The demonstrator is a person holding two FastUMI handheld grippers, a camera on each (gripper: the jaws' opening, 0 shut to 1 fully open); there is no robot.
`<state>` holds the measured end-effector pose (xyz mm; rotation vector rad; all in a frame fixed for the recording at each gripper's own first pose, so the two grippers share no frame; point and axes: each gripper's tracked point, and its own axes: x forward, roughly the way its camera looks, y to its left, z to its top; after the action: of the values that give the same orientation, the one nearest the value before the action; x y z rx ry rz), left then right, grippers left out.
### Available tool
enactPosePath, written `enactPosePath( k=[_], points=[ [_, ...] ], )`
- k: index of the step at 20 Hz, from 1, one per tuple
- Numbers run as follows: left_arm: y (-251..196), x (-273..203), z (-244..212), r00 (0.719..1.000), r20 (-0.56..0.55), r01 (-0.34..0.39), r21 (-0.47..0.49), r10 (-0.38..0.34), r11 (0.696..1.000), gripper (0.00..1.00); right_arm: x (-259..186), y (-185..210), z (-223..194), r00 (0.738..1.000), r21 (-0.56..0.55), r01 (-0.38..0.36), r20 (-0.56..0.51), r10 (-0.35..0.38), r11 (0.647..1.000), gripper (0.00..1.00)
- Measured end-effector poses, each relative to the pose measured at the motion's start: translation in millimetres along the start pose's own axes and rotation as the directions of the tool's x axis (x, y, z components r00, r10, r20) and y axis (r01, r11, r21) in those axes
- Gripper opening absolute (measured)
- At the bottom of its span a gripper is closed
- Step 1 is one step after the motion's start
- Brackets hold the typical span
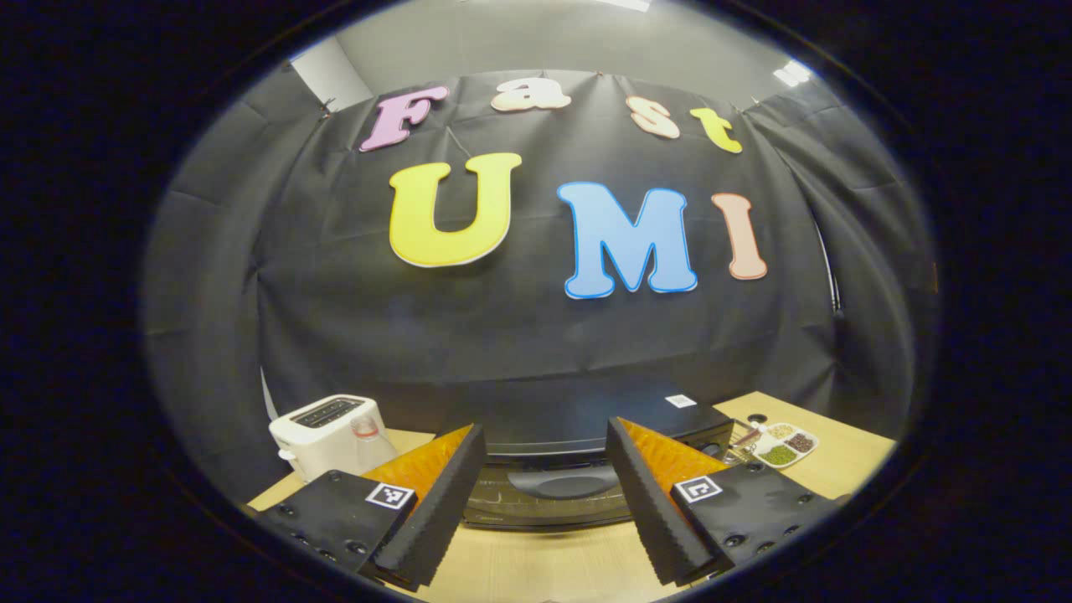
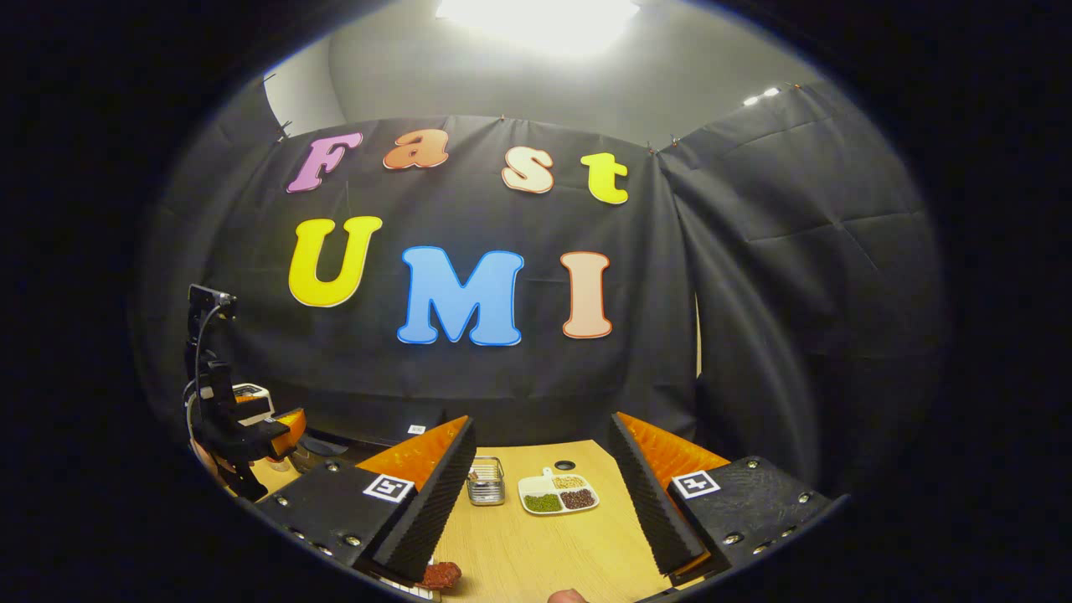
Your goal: Open the electric oven with the left hand, put the food in, and close the electric oven.
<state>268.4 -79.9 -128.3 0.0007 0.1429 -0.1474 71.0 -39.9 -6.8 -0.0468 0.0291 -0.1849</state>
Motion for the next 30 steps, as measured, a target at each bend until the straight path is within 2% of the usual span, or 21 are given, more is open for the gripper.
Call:
enactPosePath(
  k=[3, 5, 6, 7, 9, 11, 12, 13, 17, 20, 21, 22, 30],
  points=[
    [-8, 26, -21, 0.999, -0.036, 0.028, -0.008, -0.028, 1.0, 1.0, -3, -3, 0, 0.999, -0.019, 0.042, -0.015, -0.042, 0.999, 0.96],
    [-14, 38, -36, 0.997, -0.068, 0.043, -0.019, -0.044, 0.999, 0.97, -7, -7, -1, 0.997, -0.044, 0.074, -0.013, -0.075, 0.996, 0.96],
    [-16, 43, -43, 0.996, -0.082, 0.046, -0.025, -0.048, 0.999, 0.97, -9, -9, -3, 0.996, -0.051, 0.085, -0.018, -0.086, 0.995, 0.92],
    [-17, 47, -49, 0.995, -0.091, 0.046, -0.033, -0.049, 0.998, 0.98, -10, -10, -6, 0.995, -0.056, 0.095, -0.026, -0.097, 0.994, 0.96],
    [-17, 52, -58, 0.993, -0.111, 0.038, -0.041, -0.042, 0.998, 1.0, -14, -12, -10, 0.992, -0.056, 0.114, -0.044, -0.117, 0.992, 0.96],
    [-17, 55, -56, 0.995, -0.091, 0.034, -0.03, -0.037, 0.999, 0.94, -17, -14, -10, 0.99, -0.052, 0.127, -0.05, -0.129, 0.991, 0.96],
    [-17, 55, -58, 0.995, -0.1, 0.027, -0.023, -0.029, 0.999, 0.98, -18, -14, -10, 0.99, -0.054, 0.13, -0.051, -0.133, 0.99, 0.96],
    [-17, 56, -58, 0.995, -0.095, 0.022, -0.01, -0.023, 1.0, 1.0, -20, -14, -11, 0.99, -0.058, 0.131, -0.051, -0.134, 0.99, 0.96],
    [-17, 50, -61, 0.995, -0.095, 0.005, -0.018, -0.007, 1.0, 0.93, -23, -13, -9, 0.991, -0.063, 0.122, -0.041, -0.124, 0.991, 0.96],
    [-19, 35, -64, 0.996, -0.095, 0.002, -0.009, -0.003, 1.0, 1.0, -23, -12, -7, 0.994, -0.057, 0.104, -0.038, -0.107, 0.993, 0.96],
    [-20, 30, -66, 0.995, -0.097, 0.0, -0.01, -0.001, 1.0, 0.97, -25, -11, -7, 0.994, -0.052, 0.097, -0.037, -0.099, 0.994, 0.96],
    [-19, 26, -67, 0.995, -0.1, -0.003, -0.012, 0.002, 1.0, 1.0, -24, -12, -6, 0.995, -0.049, 0.09, -0.035, -0.092, 0.995, 0.96],
    [-24, -11, -93, 0.988, -0.155, -0.029, -0.009, 0.027, 1.0, 0.97, -29, -15, -7, 0.998, -0.053, 0.046, -0.036, -0.048, 0.998, 0.96]
  ],
)
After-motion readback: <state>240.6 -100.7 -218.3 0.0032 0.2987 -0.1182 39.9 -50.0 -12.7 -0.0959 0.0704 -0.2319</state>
